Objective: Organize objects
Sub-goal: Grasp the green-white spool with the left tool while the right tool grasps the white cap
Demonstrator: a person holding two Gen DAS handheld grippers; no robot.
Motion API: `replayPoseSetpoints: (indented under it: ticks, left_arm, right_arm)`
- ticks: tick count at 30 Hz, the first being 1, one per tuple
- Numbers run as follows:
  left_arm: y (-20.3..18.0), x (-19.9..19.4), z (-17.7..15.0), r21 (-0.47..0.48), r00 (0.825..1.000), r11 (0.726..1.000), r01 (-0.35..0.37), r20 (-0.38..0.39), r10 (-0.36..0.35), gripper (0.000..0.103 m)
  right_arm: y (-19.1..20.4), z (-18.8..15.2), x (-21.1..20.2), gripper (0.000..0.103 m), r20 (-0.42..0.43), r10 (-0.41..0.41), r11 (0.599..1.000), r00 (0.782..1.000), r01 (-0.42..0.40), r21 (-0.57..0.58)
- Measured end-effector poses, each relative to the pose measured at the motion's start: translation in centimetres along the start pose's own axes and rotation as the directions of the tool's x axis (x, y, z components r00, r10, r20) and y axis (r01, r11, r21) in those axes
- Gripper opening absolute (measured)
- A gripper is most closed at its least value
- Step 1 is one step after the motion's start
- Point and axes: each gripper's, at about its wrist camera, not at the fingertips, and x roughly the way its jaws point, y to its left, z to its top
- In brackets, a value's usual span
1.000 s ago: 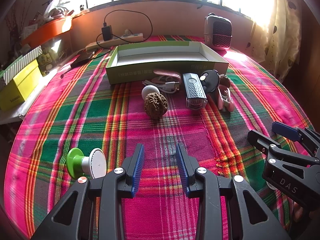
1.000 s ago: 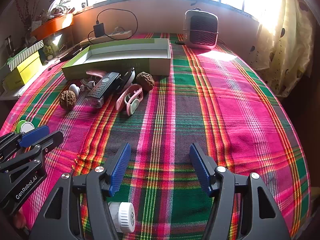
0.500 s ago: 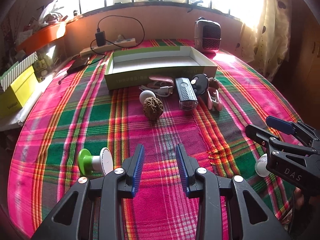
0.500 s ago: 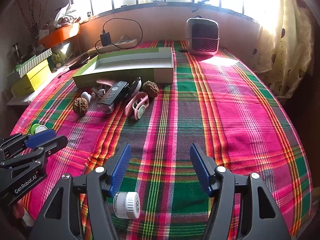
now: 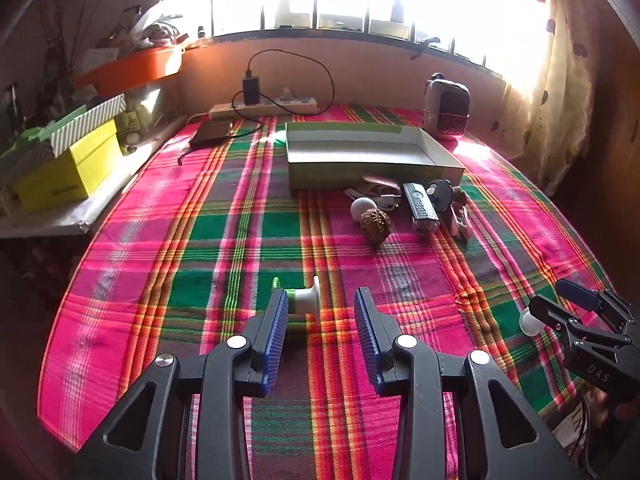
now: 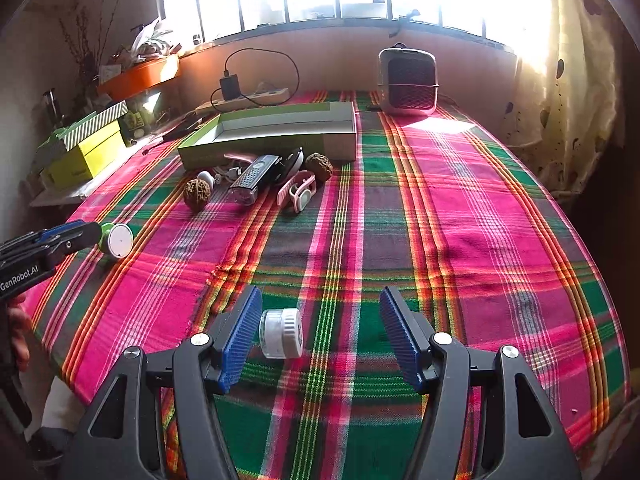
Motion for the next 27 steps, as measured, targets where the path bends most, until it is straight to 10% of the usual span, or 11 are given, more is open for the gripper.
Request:
replayPoseSetpoints:
  ticks: [9,27]
  left_arm:
    - [0.5,0.1,-1.1,-0.002,0.998,0.999,0.054,-0.032,-0.054,0.034]
    - [1.5,3.6,-0.4,-0.035,0.997,0.999,0.002,-0.076,-0.004,0.035]
  right_arm:
    - [1.4,-0.8,0.7,0.061,-0.032,0.022,0.999,0.999,-0.023,-0.046]
    - [1.5,-0.9,1.8,0.026,-0.051,0.006,0.998,0.999,-0.009,-0.066]
